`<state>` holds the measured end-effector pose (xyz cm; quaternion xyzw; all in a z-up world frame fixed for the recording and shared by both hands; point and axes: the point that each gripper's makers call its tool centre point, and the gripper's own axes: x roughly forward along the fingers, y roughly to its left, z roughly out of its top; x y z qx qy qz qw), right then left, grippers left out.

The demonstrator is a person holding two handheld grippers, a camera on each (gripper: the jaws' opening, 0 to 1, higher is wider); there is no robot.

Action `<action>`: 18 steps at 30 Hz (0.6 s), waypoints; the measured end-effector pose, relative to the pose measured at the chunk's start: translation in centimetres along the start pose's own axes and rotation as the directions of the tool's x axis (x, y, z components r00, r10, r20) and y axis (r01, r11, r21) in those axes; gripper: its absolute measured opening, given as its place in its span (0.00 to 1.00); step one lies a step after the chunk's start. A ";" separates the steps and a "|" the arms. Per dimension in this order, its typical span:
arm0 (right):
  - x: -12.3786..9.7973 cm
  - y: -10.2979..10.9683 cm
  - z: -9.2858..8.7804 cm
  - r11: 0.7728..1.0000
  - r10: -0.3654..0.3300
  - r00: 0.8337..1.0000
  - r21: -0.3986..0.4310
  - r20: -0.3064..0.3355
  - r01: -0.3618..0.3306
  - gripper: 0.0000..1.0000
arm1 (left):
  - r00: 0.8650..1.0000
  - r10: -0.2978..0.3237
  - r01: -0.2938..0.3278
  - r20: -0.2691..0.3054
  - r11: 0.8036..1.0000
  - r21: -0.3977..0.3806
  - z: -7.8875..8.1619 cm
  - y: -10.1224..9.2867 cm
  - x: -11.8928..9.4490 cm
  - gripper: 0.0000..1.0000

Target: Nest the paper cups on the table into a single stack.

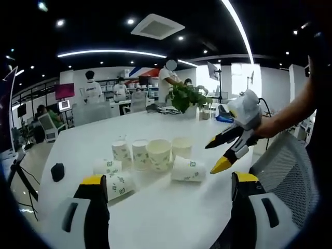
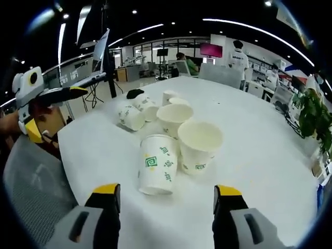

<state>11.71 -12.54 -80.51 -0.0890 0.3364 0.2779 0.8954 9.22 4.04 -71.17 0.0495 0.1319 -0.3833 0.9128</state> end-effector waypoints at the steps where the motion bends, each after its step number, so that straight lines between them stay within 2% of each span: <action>1: 0.1 0.0 0.0 1.000 0.002 1.000 0.006 0.000 -0.002 0.71 | 1.000 0.000 0.000 0.000 1.000 -0.002 0.0 0.0 0.0 0.99; 9: 0.8 0.3 0.3 0.998 0.030 1.000 0.050 0.003 -0.030 0.60 | 0.999 0.010 -0.011 -0.034 1.000 -0.003 -0.9 0.2 0.3 0.98; 14: 1.5 0.9 0.7 0.994 0.063 0.998 0.084 0.005 -0.064 0.55 | 0.999 0.007 -0.007 -0.031 1.000 0.001 -1.0 0.1 0.3 0.93; 18: 2.1 1.2 1.0 0.995 0.072 0.997 0.070 0.004 -0.072 0.54 | 1.000 0.010 -0.010 -0.020 1.000 0.014 -0.7 0.1 0.2 0.91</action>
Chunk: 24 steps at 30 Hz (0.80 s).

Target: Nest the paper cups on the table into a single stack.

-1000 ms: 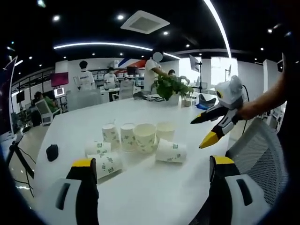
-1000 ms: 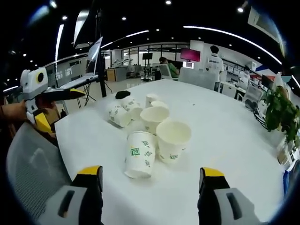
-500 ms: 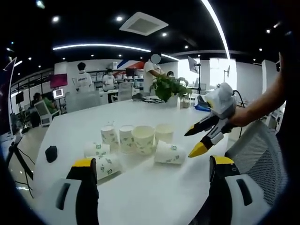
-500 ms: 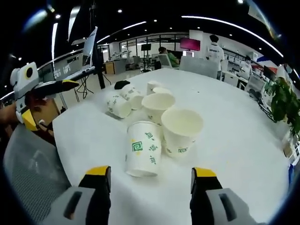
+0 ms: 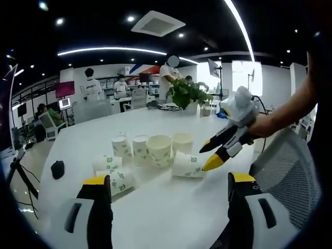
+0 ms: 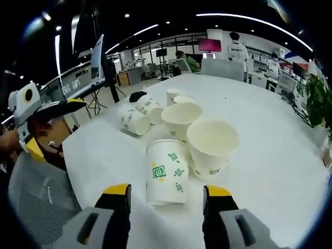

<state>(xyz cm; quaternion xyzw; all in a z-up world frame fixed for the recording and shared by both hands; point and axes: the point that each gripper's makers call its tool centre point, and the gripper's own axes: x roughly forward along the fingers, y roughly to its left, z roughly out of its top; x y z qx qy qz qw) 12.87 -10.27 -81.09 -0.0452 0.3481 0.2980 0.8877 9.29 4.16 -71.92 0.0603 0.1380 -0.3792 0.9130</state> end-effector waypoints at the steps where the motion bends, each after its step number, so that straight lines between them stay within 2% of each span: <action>1: 0.2 0.0 0.0 1.000 0.000 1.000 -0.006 -0.002 0.000 0.54 | 1.000 0.000 -0.001 0.002 1.000 0.002 0.1 0.0 0.0 0.90; 11: 1.3 0.3 -0.4 0.999 0.013 0.999 -0.040 -0.040 -0.015 0.50 | 1.000 0.000 0.000 -0.003 1.000 -0.017 -0.2 0.2 -0.3 0.85; 18: 2.2 0.1 -0.4 0.998 0.008 0.999 -0.062 -0.051 -0.011 0.48 | 1.000 -0.010 0.010 -0.007 1.000 -0.028 -0.4 0.1 -0.3 0.78; 24: 2.6 0.4 -0.3 0.997 0.010 0.998 -0.077 -0.058 -0.015 0.42 | 1.000 -0.014 0.013 -0.009 0.999 -0.038 -0.5 0.1 -0.3 0.76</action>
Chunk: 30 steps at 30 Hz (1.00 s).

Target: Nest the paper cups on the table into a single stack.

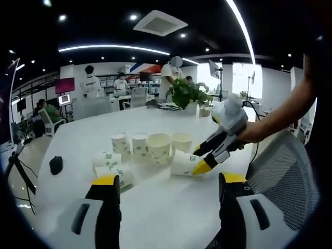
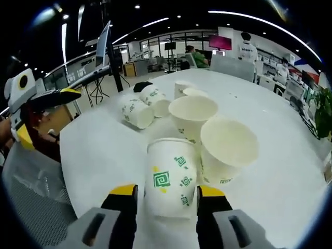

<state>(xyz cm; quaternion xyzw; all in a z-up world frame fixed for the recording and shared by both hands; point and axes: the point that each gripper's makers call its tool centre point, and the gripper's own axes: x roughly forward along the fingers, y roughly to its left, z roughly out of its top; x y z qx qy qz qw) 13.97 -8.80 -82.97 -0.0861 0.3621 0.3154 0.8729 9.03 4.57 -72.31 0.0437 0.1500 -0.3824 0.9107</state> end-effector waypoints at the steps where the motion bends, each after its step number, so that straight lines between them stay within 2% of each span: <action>1: -0.1 0.1 -0.1 1.000 -0.004 1.000 -0.003 -0.001 0.004 0.42 | 1.000 -0.001 0.001 -0.001 1.000 -0.003 0.0 0.0 0.0 0.75; 9: -0.2 -0.2 0.0 1.000 -0.019 1.000 -0.010 0.002 0.019 0.36 | 1.000 -0.026 0.026 -0.013 1.000 -0.010 -0.1 -0.1 0.2 0.68; 17: -0.6 -0.6 0.2 0.999 -0.037 0.999 -0.020 0.027 0.038 0.35 | 0.998 -0.057 0.057 -0.015 0.998 0.000 0.5 -0.4 0.8 0.63; 30: -2.7 0.4 0.5 0.999 0.001 0.999 -0.047 0.050 0.001 0.35 | 0.992 -0.126 0.126 -0.019 0.992 0.003 1.0 -0.9 1.7 0.58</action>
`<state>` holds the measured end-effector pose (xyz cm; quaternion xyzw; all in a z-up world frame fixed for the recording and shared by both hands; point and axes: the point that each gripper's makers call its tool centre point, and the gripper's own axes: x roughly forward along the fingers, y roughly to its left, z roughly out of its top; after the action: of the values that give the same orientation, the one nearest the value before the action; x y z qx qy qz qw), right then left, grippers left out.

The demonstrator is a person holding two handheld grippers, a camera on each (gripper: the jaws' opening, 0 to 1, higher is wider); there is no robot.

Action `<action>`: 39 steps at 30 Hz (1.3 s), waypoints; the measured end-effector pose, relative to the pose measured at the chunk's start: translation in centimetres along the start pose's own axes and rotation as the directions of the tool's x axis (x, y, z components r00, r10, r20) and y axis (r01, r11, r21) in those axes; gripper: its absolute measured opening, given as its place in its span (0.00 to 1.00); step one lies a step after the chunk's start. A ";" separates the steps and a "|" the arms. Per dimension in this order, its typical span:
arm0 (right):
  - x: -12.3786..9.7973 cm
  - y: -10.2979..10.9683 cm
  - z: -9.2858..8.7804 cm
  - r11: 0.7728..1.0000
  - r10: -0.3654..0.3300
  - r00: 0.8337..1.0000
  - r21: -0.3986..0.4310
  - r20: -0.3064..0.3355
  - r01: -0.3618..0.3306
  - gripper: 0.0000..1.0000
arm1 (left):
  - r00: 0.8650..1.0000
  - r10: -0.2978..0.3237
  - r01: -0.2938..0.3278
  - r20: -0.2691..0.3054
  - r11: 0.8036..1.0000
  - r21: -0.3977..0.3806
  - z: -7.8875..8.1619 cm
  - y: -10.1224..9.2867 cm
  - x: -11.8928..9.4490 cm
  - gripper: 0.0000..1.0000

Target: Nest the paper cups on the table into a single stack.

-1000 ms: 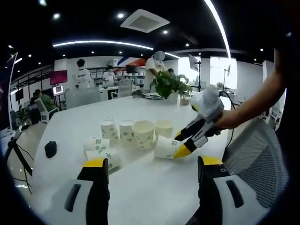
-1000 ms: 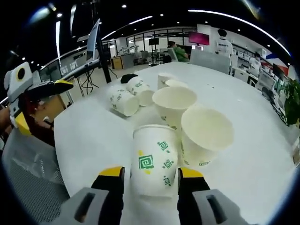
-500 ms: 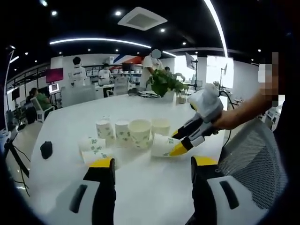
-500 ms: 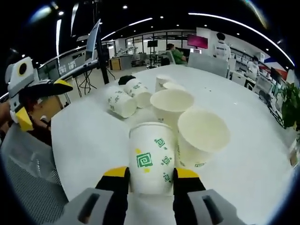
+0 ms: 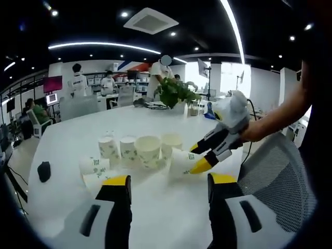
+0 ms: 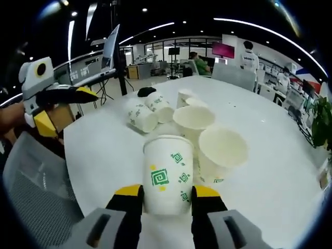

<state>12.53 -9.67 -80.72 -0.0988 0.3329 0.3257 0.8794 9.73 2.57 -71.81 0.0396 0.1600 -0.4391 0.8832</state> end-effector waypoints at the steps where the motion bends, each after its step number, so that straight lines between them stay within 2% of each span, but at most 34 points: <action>1: -0.2 0.1 0.0 1.000 0.004 1.000 -0.001 0.002 -0.004 0.35 | 1.000 -0.005 0.005 0.001 1.000 -0.004 0.0 -0.1 0.0 0.58; 9: -1.1 1.2 1.0 0.999 0.039 0.999 -0.024 0.038 -0.038 0.35 | 0.999 -0.035 0.035 -0.003 0.999 -0.007 0.3 -0.5 0.4 0.54; 21: -2.6 4.2 2.5 0.983 0.129 0.988 -0.142 0.080 -0.117 0.35 | 0.996 -0.086 0.087 -0.014 0.996 0.016 0.6 -1.3 0.9 0.47; 26: -2.9 5.5 3.0 0.970 0.179 0.978 -0.183 0.110 -0.157 0.35 | 0.992 -0.122 0.123 -0.035 0.992 0.023 0.2 -2.0 0.9 0.36; 31: -3.2 6.8 3.3 0.953 0.234 0.964 -0.227 0.127 -0.201 0.35 | 0.985 -0.161 0.166 -0.059 0.982 0.088 -0.1 -3.0 0.8 0.23; 35: -3.2 7.4 3.4 0.939 0.258 0.957 -0.266 0.130 -0.217 0.35 | 0.983 -0.175 0.178 -0.052 0.981 0.081 0.1 -3.2 0.8 0.24; 39: -3.3 7.7 3.6 0.928 0.273 0.952 -0.299 0.136 -0.223 0.35 | 0.975 -0.213 0.219 -0.067 0.971 0.093 -0.1 -3.9 0.7 0.19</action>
<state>7.61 -4.01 -75.53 -0.1500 0.2147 0.4859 0.8339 7.00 -0.30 -71.89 0.0785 0.1659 -0.5388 0.8222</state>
